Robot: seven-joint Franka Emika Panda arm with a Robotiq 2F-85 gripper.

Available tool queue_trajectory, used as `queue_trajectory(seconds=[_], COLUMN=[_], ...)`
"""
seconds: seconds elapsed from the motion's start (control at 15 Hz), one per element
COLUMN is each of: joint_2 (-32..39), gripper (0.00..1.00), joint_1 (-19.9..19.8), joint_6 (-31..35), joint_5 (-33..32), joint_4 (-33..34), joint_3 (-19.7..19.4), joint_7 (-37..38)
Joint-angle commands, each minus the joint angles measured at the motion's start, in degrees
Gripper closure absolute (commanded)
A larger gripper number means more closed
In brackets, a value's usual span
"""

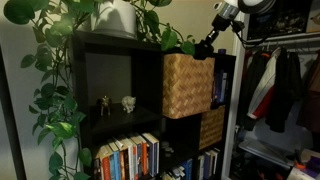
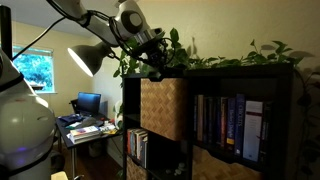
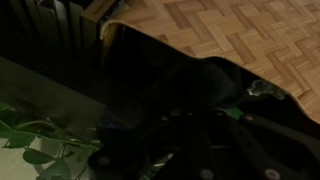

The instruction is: Remove the black object from the basket then put it back inside.

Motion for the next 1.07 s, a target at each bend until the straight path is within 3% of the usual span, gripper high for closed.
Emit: queue_trajectory(seconds=[0.0,0.4,0.47,0.53,1.0], joint_2=[1.3,3.0,3.3,3.4,2.4], gripper=[0.94,0.94,0.75,0.67,0.22], joint_1=[2.8,5.9,6.3,6.7,6.8], joint_6=[5.7,10.4,10.8,11.1,11.4], joint_5=[1.7,4.9,5.6,6.1,6.0], joint_4=[-1.1,-2.1,-2.3,-2.6,-4.8], joint_3=[-2.1,-4.2,-4.5,-4.9,-5.7], joint_7=[-5.9,-12.4,-13.4,-14.6,-17.3])
